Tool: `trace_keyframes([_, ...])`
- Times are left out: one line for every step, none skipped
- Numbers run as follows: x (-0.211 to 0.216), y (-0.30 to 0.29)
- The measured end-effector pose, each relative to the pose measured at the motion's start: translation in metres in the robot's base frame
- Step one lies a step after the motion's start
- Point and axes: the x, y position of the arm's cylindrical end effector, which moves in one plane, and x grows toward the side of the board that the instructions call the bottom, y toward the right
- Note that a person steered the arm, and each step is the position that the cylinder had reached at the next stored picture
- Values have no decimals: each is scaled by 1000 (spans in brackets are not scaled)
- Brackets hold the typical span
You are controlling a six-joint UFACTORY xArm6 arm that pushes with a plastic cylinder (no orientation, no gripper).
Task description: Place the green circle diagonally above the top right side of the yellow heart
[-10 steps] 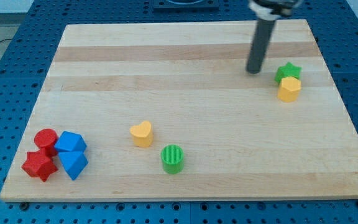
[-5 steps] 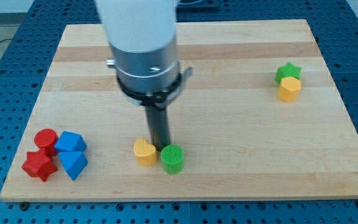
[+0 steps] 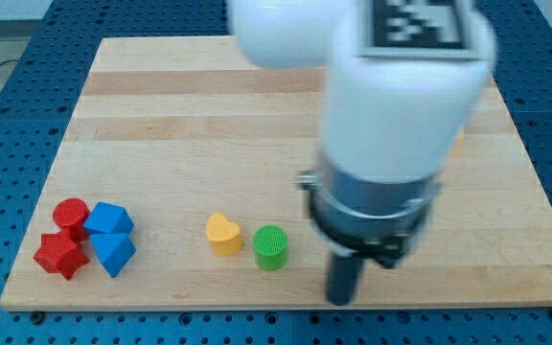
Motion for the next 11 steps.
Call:
trace_keyframes([-38,-46])
trace_keyframes([-91,-48])
trace_keyframes([-85,-39])
trace_keyframes([-39,-43])
trace_keyframes([-59,-78])
trace_keyframes([-131,-108])
trace_keyframes([-156,-106])
trace_keyframes([-156,-88])
trace_keyframes([-168,-38])
trace_keyframes([-167,-41])
trace_keyframes([-174,-111])
